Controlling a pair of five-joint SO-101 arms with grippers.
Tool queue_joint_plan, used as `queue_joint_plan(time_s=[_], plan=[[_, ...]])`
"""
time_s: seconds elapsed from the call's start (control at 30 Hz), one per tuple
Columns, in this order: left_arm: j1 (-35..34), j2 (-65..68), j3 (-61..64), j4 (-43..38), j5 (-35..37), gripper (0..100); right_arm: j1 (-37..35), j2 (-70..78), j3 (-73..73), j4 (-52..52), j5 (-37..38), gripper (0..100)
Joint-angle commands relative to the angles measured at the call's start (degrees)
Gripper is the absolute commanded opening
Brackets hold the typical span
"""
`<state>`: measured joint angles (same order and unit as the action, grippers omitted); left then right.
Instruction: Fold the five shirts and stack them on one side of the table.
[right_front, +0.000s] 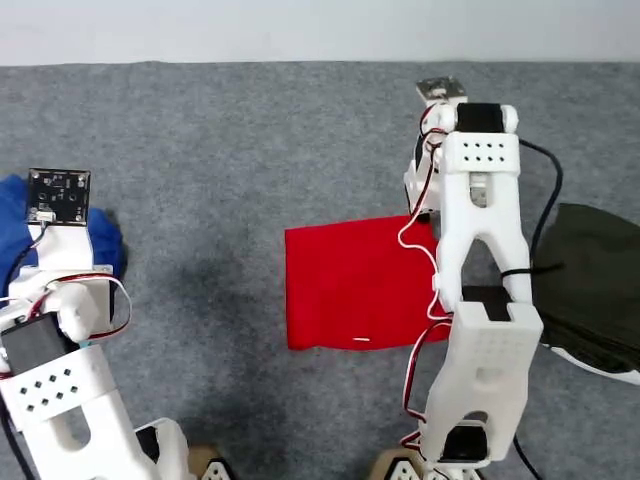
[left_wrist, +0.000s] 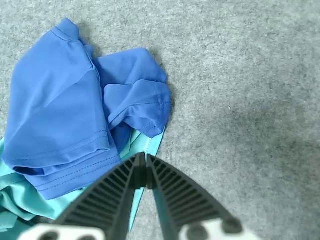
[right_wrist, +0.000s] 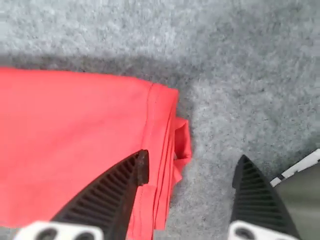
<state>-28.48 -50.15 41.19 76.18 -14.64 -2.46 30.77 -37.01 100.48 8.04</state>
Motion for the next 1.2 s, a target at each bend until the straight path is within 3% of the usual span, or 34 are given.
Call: queue_joint_plan(time_s=[0.0, 0.27, 0.47, 0.63, 0.77, 0.9, 1.03, 1.17], plan=[[-0.1, -1.1, -0.2, -1.0, -0.5, 1, -0.5, -3.6, 4.4, 2.3, -0.1, 28.0], [-0.1, -0.8, -0.1, -1.1, -0.5, 1, -3.4, 4.9, 9.0, 0.6, -7.1, 27.2], [-0.1, -0.8, 0.0, -1.0, -0.5, 1, -4.7, 13.1, 8.8, -0.8, -8.7, 15.4], [-0.2, -0.8, 0.0, -0.8, -0.5, 1, -4.4, 17.1, 8.8, -1.8, -8.2, 13.2], [-0.2, -0.8, 0.6, -1.1, -0.5, 1, -4.2, 17.0, 8.8, -1.7, -8.3, 1.2], [-0.2, -1.1, 2.4, -1.1, -0.5, 1, -3.3, 12.9, 8.8, -1.3, -8.0, 0.9], [-0.1, -1.1, 2.4, -1.1, -0.5, 1, -2.6, 7.7, 8.7, -2.6, -2.5, 1.0], [-0.2, -1.1, 2.3, -1.1, -0.5, 1, -2.7, 6.6, 8.2, -8.4, 8.8, 1.0]])
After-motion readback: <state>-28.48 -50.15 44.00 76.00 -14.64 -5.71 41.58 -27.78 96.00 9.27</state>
